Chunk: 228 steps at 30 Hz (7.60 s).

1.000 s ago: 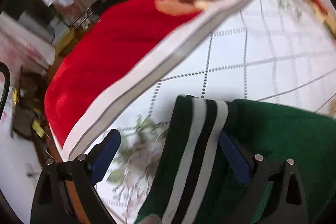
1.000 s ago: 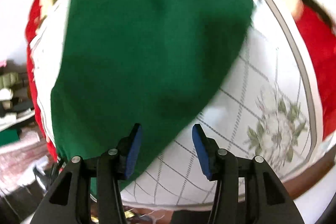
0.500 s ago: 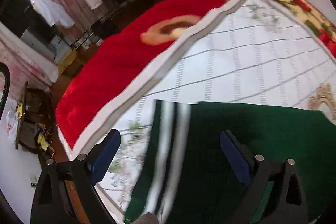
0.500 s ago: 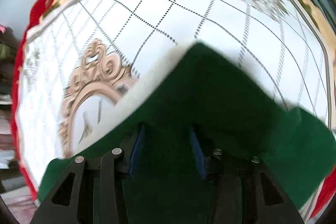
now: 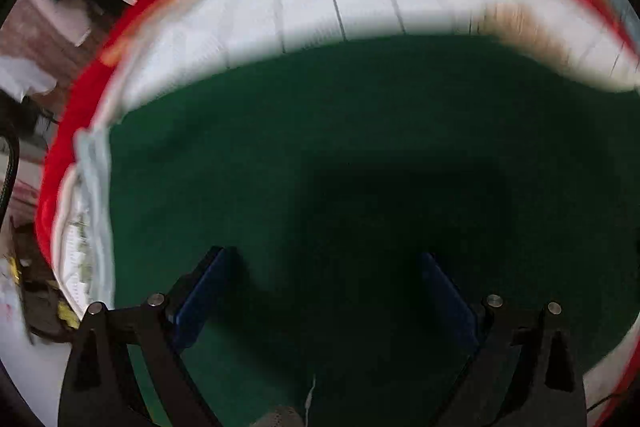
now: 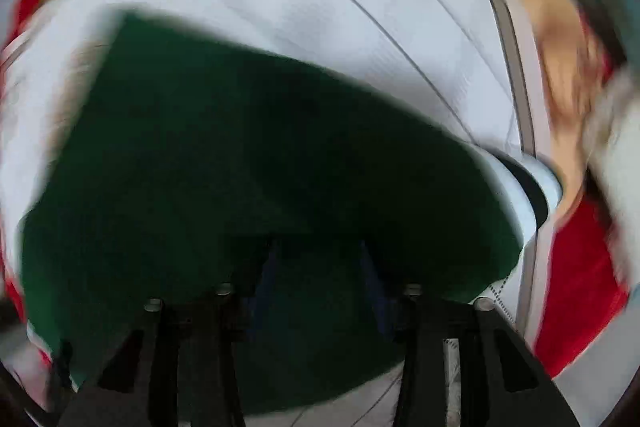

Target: Fold large clothes

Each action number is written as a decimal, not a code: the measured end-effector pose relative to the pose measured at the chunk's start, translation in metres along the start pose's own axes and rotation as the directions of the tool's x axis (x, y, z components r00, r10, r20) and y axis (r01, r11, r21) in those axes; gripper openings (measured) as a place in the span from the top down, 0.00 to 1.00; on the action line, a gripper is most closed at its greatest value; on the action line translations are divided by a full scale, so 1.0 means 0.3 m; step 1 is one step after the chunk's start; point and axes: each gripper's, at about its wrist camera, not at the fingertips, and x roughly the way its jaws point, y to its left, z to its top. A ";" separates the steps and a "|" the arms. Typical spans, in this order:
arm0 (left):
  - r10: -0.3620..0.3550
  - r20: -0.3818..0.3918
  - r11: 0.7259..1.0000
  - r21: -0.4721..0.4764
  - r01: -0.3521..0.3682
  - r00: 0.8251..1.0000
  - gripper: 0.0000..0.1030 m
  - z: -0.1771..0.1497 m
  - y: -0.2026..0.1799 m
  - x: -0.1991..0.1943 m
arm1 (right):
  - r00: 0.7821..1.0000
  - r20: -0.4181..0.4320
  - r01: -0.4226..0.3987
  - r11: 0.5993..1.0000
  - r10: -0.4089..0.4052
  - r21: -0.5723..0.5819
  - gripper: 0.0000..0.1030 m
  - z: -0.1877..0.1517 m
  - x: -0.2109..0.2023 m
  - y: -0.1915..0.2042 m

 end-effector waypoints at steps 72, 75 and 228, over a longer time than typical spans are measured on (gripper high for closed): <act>-0.160 0.460 0.604 -0.654 0.455 0.873 0.87 -0.160 0.909 -0.081 | 0.915 -0.182 -0.394 0.894 0.360 -0.213 0.50 -0.418 0.028 0.265; -0.072 0.494 0.647 -0.638 0.418 0.866 0.87 -0.129 0.987 -0.211 | 0.876 -0.239 -0.471 0.850 0.419 -0.235 0.50 -0.412 0.035 0.352; 0.051 -0.009 0.998 0.023 -0.051 0.999 0.00 -0.085 0.279 -0.159 | 0.985 -0.079 -0.171 0.939 0.155 -0.300 0.56 -0.858 -0.420 0.158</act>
